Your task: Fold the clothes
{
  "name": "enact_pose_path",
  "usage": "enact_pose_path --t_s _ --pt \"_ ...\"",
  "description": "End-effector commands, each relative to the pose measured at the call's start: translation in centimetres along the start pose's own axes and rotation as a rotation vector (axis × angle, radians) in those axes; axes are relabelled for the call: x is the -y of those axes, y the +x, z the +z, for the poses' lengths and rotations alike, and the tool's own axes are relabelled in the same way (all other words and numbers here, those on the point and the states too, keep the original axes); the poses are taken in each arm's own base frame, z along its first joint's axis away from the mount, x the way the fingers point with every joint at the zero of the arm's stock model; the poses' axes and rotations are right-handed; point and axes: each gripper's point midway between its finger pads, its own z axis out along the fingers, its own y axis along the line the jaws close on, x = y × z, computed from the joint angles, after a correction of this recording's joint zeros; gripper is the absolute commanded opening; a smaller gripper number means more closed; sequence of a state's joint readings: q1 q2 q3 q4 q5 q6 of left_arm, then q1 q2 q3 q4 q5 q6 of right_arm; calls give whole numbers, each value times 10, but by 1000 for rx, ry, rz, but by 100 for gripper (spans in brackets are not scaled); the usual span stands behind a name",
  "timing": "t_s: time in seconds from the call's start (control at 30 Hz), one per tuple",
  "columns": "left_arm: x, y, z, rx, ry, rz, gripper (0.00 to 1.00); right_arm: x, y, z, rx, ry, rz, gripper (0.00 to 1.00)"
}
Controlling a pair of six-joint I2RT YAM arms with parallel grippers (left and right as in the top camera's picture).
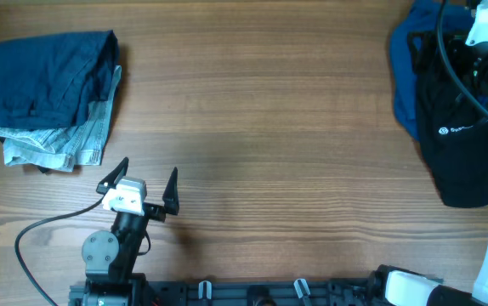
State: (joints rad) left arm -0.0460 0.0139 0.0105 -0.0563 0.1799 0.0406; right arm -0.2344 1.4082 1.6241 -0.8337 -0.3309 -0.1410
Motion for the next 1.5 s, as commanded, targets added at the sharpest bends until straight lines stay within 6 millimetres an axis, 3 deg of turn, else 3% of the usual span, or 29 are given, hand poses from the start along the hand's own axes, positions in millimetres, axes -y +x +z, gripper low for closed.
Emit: enact_pose_path --t_s 0.0,0.43,0.5,0.63,0.73,0.8,0.9,1.0,1.1,1.33,1.47 --pt "-1 2 0 -2 -8 4 100 2 -1 2 -3 8 -17 100" --pt "-1 2 0 -2 -8 4 100 2 0 2 -3 8 -17 100" --pt "-1 2 0 -2 -8 4 100 1 -4 -8 15 25 -24 100" --pt "-1 2 0 -2 -8 4 100 -42 -7 -46 144 -35 -60 100" --pt "-1 2 0 -2 -8 4 100 -73 -4 -60 350 -84 -143 100" --pt "-1 2 0 -2 -8 4 100 -79 11 -64 455 -96 -136 100" --pt "-1 2 0 -2 -8 4 100 -81 66 -67 555 -108 -95 100" --pt "-1 2 0 -2 -8 4 100 -83 125 -60 548 -114 -73 100" --pt "-1 2 0 -2 -8 4 100 -83 165 -53 553 -114 -74 100" --pt "-1 2 0 -2 -8 4 100 -79 223 -22 511 -114 -65 100" --pt "-1 2 0 -2 -8 4 100 -77 231 -17 508 -107 -63 100"
